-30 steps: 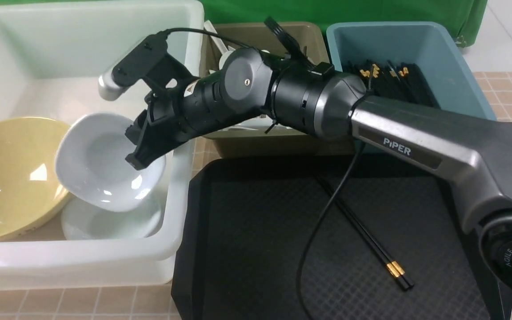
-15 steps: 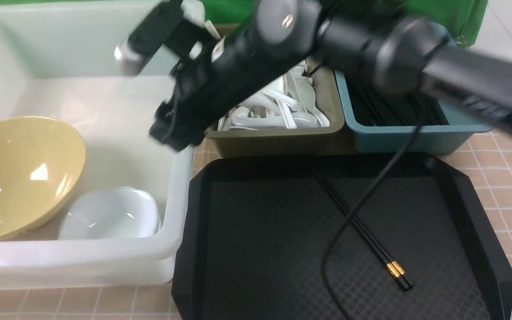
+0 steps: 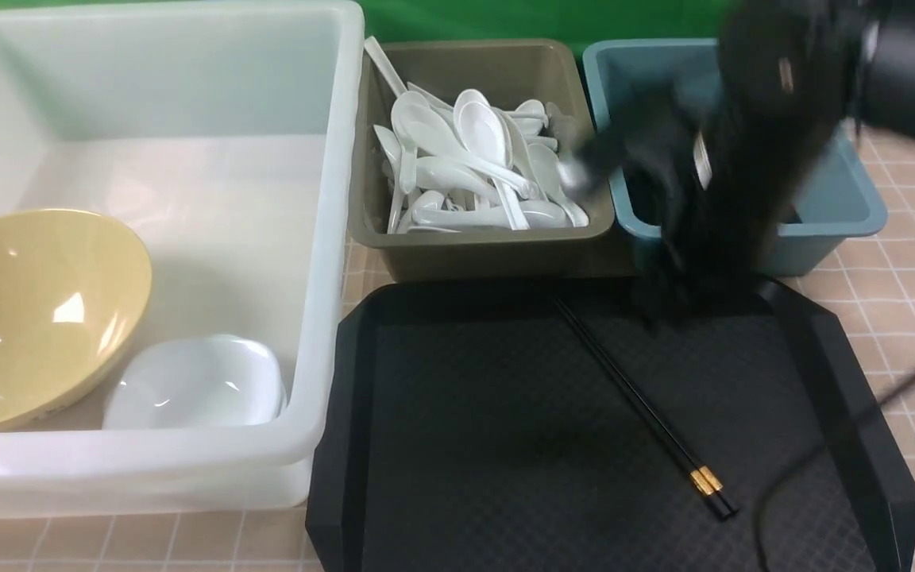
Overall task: On brown table put chopsticks spoon bowls plates into blue grey white boxes.
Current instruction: 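Grasp the chopsticks with the right gripper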
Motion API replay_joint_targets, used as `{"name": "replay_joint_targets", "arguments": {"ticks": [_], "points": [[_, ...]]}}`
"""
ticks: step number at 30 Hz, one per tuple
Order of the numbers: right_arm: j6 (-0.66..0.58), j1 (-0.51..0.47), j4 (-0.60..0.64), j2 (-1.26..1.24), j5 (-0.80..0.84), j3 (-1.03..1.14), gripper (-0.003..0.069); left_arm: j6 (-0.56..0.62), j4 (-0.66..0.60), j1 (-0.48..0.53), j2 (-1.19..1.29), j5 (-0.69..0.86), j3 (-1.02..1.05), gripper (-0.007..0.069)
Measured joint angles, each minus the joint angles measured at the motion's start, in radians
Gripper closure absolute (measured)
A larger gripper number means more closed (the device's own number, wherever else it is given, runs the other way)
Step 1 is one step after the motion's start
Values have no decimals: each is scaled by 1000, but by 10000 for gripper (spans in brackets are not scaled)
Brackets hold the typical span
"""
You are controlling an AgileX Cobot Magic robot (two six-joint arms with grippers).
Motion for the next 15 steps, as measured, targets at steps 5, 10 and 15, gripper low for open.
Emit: {"name": "replay_joint_targets", "arguments": {"ticks": [5, 10, 15], "points": [[10, -6, 98, -6, -199, 205, 321, 0, 0, 0, 0, 0, 0, 620], [15, -6, 114, 50, -290, 248, 321, 0, 0, 0, 0, 4, 0, 620], [15, -6, 108, 79, -294, 238, 345, 0, 0, 0, 0, 9, 0, 620]]}}
